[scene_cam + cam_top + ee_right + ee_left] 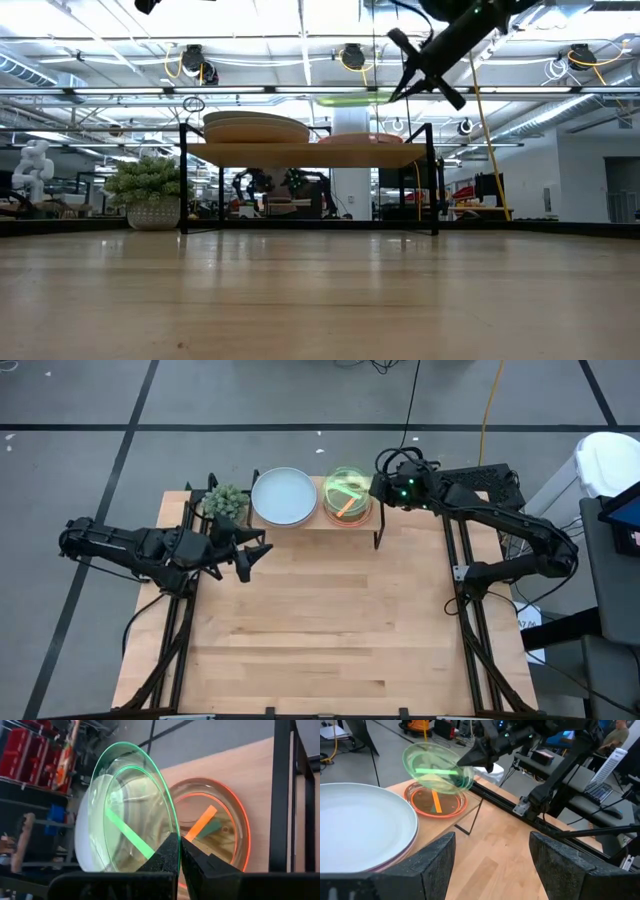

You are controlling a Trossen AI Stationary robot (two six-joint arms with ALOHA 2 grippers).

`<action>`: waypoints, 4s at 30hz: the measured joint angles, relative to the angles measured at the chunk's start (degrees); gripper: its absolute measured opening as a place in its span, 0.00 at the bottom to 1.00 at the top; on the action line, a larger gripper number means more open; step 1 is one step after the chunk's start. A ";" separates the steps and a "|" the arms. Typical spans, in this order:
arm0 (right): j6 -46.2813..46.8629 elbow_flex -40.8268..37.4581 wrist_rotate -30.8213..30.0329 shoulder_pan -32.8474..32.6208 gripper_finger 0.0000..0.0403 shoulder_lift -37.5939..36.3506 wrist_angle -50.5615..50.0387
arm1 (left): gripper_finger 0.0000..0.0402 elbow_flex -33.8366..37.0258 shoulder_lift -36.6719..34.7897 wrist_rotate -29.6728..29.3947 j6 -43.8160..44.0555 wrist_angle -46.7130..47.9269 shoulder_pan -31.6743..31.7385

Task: Place and stack plates onto a shelf
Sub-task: Stack the small green plate on top of the small orange plate on the shelf, then return to Home Position

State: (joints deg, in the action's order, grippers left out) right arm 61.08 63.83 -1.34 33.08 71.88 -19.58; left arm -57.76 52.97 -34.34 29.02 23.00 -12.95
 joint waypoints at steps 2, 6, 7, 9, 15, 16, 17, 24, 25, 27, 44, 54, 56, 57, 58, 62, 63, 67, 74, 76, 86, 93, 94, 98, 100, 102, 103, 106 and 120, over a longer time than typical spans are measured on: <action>-0.58 0.00 0.22 0.00 0.00 1.08 -0.04 | 0.64 0.00 0.00 -0.01 0.17 -0.02 0.00; -1.77 0.00 1.04 0.00 0.00 3.17 -0.43 | 0.64 0.00 0.00 0.00 0.49 -0.07 0.00; -1.82 0.00 1.39 0.05 0.00 3.50 -0.45 | 0.64 0.00 0.00 -0.01 0.67 -0.07 0.00; -1.97 0.00 1.53 0.31 0.00 3.99 -0.37 | 0.64 0.00 0.00 -0.01 0.99 -0.07 0.00; -3.41 0.00 1.49 0.78 0.00 4.83 -0.50 | 0.64 0.00 0.00 -0.01 1.05 -0.07 0.00; -3.50 0.00 1.51 1.00 0.00 4.79 -0.50 | 0.64 0.00 0.00 -0.01 1.05 -0.07 0.00; -3.54 0.00 1.49 1.24 0.00 4.79 -0.52 | 0.64 0.00 0.00 -0.01 1.05 -0.07 0.00; -5.53 0.00 1.53 2.97 0.00 4.79 -2.28 | 0.64 0.00 0.00 -0.01 1.03 -0.06 0.00; -5.82 0.00 1.53 2.97 0.00 4.79 -2.53 | 0.64 0.00 0.00 -0.01 0.90 -0.05 0.00; -6.27 0.00 1.59 2.97 0.00 4.79 -2.49 | 0.64 0.00 0.00 -0.05 0.83 -0.04 0.01; -6.87 0.00 1.55 2.95 0.05 4.76 -4.09 | 0.64 0.00 0.00 -0.23 0.81 0.50 0.11; -6.76 0.00 1.49 2.95 0.16 4.76 -6.24 | 0.64 0.00 0.00 -0.27 0.74 0.87 0.11; -6.78 0.00 1.49 2.95 0.18 4.76 -5.99 | 0.64 0.00 0.00 -0.27 0.74 0.90 0.11; -6.99 0.00 1.47 2.95 0.19 4.76 -5.85 | 0.64 0.00 0.00 -0.28 0.74 0.90 0.11; -7.47 0.00 1.49 2.95 0.20 4.76 -5.68 | 0.64 0.00 0.00 -0.27 0.74 0.90 0.11; -9.56 0.00 1.57 2.95 0.22 3.54 -5.31 | 0.64 0.00 0.00 -0.27 0.74 0.90 0.11; -10.22 0.00 1.57 2.95 0.23 3.02 -5.27 | 0.64 0.00 0.00 -0.27 0.74 0.94 0.11; -14.82 0.00 2.43 2.84 0.22 0.27 -5.32 | 0.64 0.00 0.00 -0.27 0.66 0.94 0.11; -24.83 0.00 6.20 2.41 0.22 -6.19 -5.36 | 0.44 0.00 0.00 2.06 -0.74 0.83 0.11; -27.18 0.00 6.25 2.08 0.22 -8.20 -5.11 | 0.36 0.00 0.00 3.12 -1.32 0.68 0.11; -42.55 0.00 7.63 -1.08 0.19 -15.91 -4.23 | 0.19 0.00 -0.20 6.33 -2.84 1.17 0.07; -48.50 0.00 16.11 -3.61 0.05 -18.07 -4.23 | 0.19 0.02 -0.20 6.39 -3.99 1.31 0.07; -48.53 0.00 16.99 -3.97 0.02 -18.30 -4.23 | 0.19 0.02 -0.20 6.39 -4.37 1.35 0.07; -49.72 0.00 18.15 -5.34 0.01 -19.32 -4.23 | 0.19 0.02 -0.20 7.46 -7.73 -0.14 0.07; -51.58 0.00 18.14 -6.11 0.01 -20.17 -4.23 | 0.19 0.02 -0.20 8.85 -10.21 -1.84 0.07; -54.17 0.00 18.16 -6.89 0.00 -21.20 -3.98 | 0.16 0.02 -0.20 8.90 -10.79 -2.65 0.04; -55.25 0.00 18.18 -7.31 0.00 -21.73 -3.47 | 0.13 0.02 -0.20 8.91 -10.97 -2.95 0.04; -57.62 0.00 18.18 -8.58 0.00 -23.66 -2.15 | 0.02 0.02 -0.21 8.70 -13.17 -3.34 0.07; -66.22 0.00 18.23 -15.48 0.00 -30.60 -6.37 | 0.00 0.02 -0.09 12.55 -22.77 -3.76 -0.30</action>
State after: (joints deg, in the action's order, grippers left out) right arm -5.14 63.83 16.88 17.60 41.28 -25.95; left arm -57.74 52.88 -21.79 6.24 19.24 -13.25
